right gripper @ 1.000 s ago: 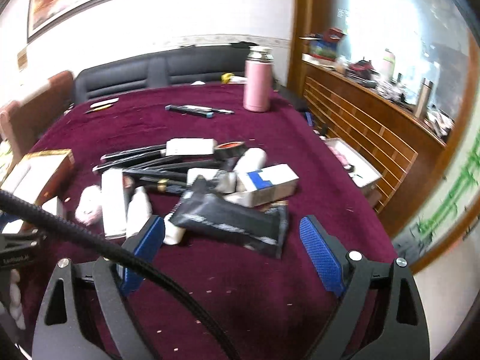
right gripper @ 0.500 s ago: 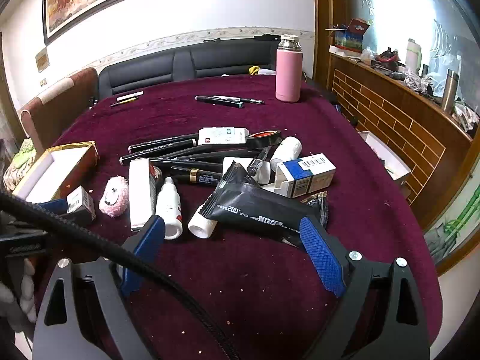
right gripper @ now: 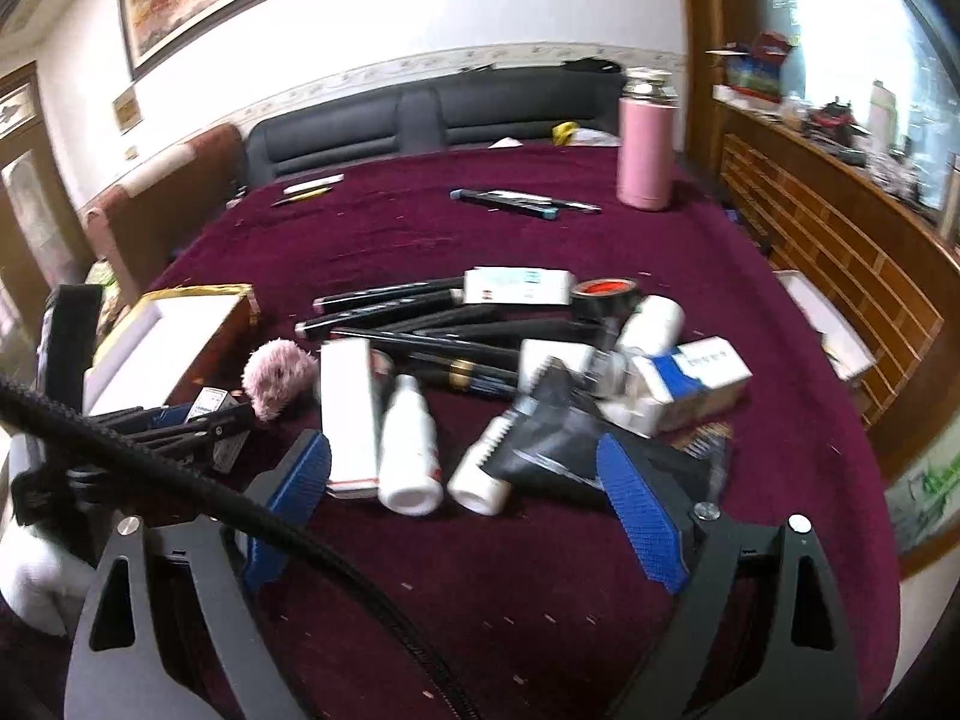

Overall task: Organize objects
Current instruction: 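Grasp the small white barcode box with the left gripper, then carry the white box to the tray with left gripper while right carries grey box, then open both grippers over the tray and return toward the pile, then grasp the pink fluffy ball with the left gripper while the right gripper grasps the tape roll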

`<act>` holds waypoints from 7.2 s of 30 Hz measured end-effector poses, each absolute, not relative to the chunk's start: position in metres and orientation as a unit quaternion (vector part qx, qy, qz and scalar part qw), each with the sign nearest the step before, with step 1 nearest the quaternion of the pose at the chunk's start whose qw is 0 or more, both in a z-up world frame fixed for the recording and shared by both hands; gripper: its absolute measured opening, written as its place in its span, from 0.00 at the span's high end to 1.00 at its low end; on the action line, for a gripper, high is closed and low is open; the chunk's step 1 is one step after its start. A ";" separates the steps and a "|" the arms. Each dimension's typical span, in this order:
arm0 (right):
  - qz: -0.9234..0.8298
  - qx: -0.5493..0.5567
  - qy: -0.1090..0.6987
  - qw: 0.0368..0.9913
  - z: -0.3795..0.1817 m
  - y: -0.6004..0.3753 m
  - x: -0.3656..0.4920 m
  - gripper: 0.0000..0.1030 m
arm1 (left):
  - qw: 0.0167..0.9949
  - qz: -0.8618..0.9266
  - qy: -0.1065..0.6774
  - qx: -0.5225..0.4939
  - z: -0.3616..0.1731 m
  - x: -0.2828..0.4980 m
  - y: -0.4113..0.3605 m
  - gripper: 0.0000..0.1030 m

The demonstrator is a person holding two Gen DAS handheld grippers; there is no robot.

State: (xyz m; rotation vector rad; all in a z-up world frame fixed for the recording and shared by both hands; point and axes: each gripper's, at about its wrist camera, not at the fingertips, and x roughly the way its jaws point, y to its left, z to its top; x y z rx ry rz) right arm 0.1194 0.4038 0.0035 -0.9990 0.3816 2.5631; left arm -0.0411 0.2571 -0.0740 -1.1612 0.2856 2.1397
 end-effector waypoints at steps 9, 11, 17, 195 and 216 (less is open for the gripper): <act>0.881 -0.439 0.116 0.133 -0.024 0.386 0.037 0.35 | 0.371 0.813 0.026 -0.448 -0.059 -0.032 0.202 0.72; 0.873 -0.455 0.110 0.134 -0.033 0.383 0.028 0.41 | 0.386 0.809 0.021 -0.443 -0.054 -0.031 0.193 0.72; 0.859 -0.474 0.162 0.109 -0.044 0.387 0.022 0.76 | 0.394 0.814 0.013 -0.427 -0.042 -0.031 0.174 0.72; 0.849 -0.510 0.134 -0.002 -0.076 0.401 0.023 0.90 | 0.313 0.808 0.196 -0.459 -0.088 -0.090 0.327 0.48; 0.878 -0.438 0.194 -0.013 -0.042 0.401 0.049 0.91 | 0.413 0.809 0.054 -0.416 -0.023 -0.054 0.238 0.75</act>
